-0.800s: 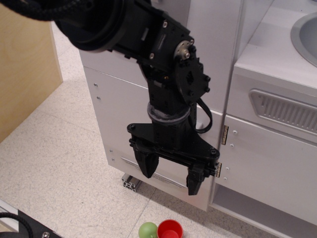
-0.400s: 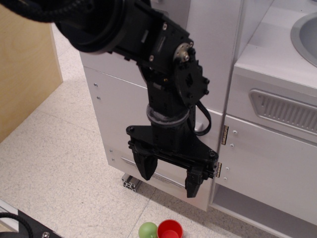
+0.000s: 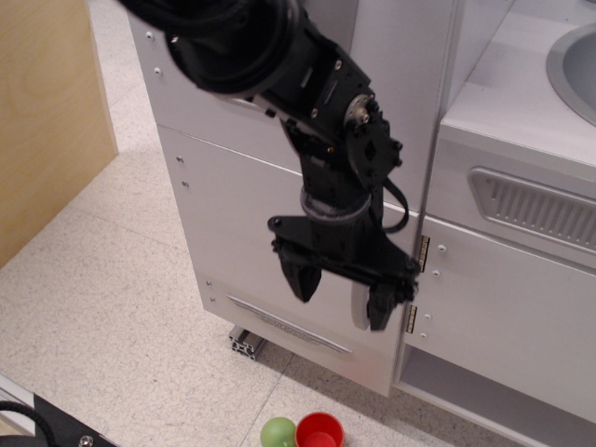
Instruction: Open low fridge
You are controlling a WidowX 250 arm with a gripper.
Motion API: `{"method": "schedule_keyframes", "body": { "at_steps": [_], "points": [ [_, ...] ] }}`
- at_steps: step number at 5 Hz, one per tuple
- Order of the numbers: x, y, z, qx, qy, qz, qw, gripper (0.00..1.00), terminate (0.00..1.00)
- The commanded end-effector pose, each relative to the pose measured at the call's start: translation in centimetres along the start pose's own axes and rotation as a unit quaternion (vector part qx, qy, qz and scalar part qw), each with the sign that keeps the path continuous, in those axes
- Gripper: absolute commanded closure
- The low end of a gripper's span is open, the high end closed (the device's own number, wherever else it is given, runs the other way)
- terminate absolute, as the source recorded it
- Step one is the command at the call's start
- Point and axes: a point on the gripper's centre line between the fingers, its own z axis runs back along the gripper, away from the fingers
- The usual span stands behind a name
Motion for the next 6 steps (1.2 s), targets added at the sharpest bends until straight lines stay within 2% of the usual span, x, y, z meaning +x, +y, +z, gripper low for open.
{"method": "schedule_keyframes", "body": {
  "at_steps": [1, 3, 4, 5, 6],
  "points": [
    [5.5, 1.1, -0.9, 0.016, -0.066, 0.024, 0.9974, 0.00, 0.00],
    [6.4, 1.5, -2.6, 0.049, -0.095, 0.017, 0.9941, 0.00, 0.00],
    [6.6, 1.2, -3.5, 0.046, -0.099, 0.007, 0.9940, 0.00, 0.00],
    [6.8, 1.1, -3.5, 0.034, -0.104, 0.009, 0.9940, 1.00, 0.00],
    [6.8, 1.0, -3.5, 0.029, -0.103, 0.006, 0.9942, 1.00, 0.00]
  ]
}}
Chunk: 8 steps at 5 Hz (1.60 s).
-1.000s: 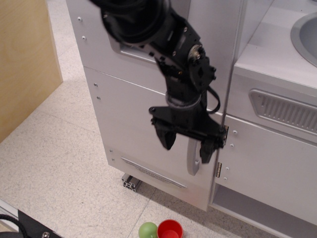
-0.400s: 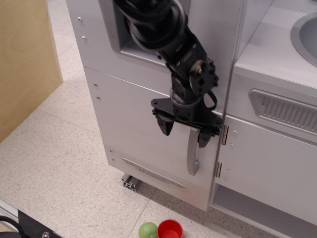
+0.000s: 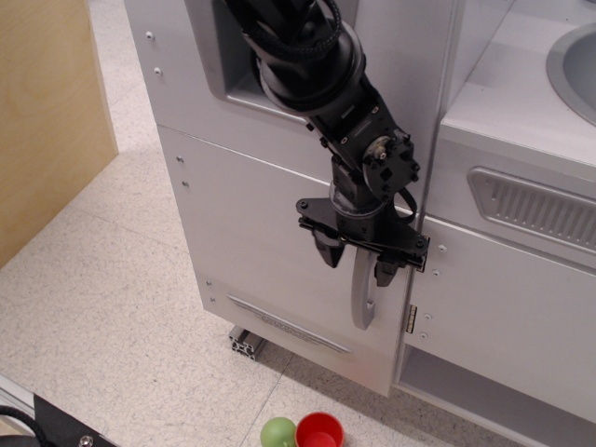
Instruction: Open low fridge
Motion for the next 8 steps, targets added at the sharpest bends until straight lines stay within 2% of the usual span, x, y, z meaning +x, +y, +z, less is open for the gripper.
{"method": "schedule_keyframes", "body": {
  "at_steps": [1, 3, 4, 5, 6, 7, 8],
  "points": [
    [1.0, 0.0, 0.8, -0.007, -0.017, -0.010, 0.9998, 1.00, 0.00],
    [-1.8, 1.4, 2.3, -0.022, 0.013, -0.030, 0.9992, 1.00, 0.00],
    [-3.4, 2.2, 3.4, -0.018, 0.020, -0.047, 0.9985, 1.00, 0.00],
    [-3.7, 2.5, 5.8, -0.035, 0.040, -0.048, 0.9974, 0.00, 0.00],
    [-2.5, 2.2, 8.5, -0.048, 0.033, -0.045, 0.9973, 0.00, 0.00],
    [-0.5, 1.1, 10.5, -0.077, 0.011, -0.024, 0.9967, 0.00, 0.00],
    [1.2, -0.4, 10.3, -0.087, -0.006, -0.014, 0.9961, 0.00, 0.00]
  ]
}}
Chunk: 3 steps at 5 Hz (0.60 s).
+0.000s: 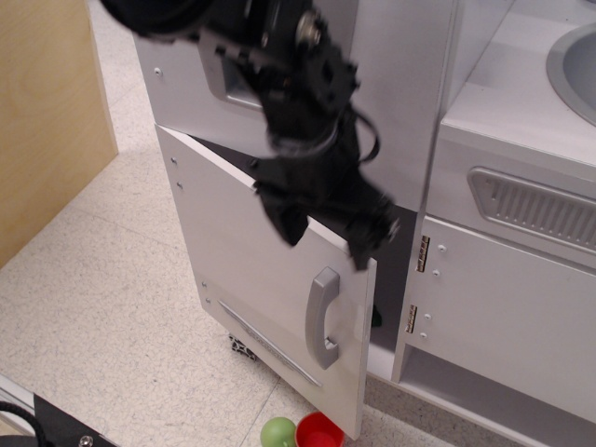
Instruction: Open low fridge
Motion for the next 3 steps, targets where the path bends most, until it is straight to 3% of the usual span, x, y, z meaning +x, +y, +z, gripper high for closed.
{"method": "schedule_keyframes", "body": {
  "at_steps": [1, 3],
  "points": [
    [4.1, -2.1, -0.8, -0.007, -0.045, 0.003, 0.9990, 0.00, 0.00],
    [3.5, -1.6, -5.2, 0.032, -0.035, -0.011, 0.9988, 0.00, 0.00]
  ]
}}
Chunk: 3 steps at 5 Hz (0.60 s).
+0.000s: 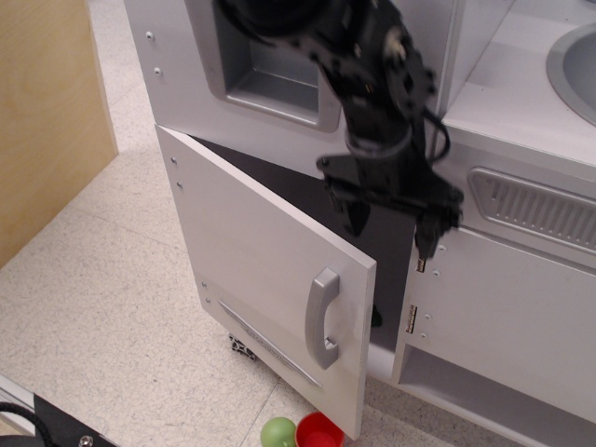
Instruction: Open low fridge
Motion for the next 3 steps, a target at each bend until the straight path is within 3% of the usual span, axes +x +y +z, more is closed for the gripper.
{"method": "schedule_keyframes", "body": {
  "at_steps": [1, 3],
  "points": [
    [-0.8, 1.8, -1.9, 0.032, -0.006, -0.014, 0.9994, 0.00, 0.00],
    [-4.7, 4.7, -1.9, 0.062, 0.025, -0.013, 0.9977, 0.00, 0.00]
  ]
}}
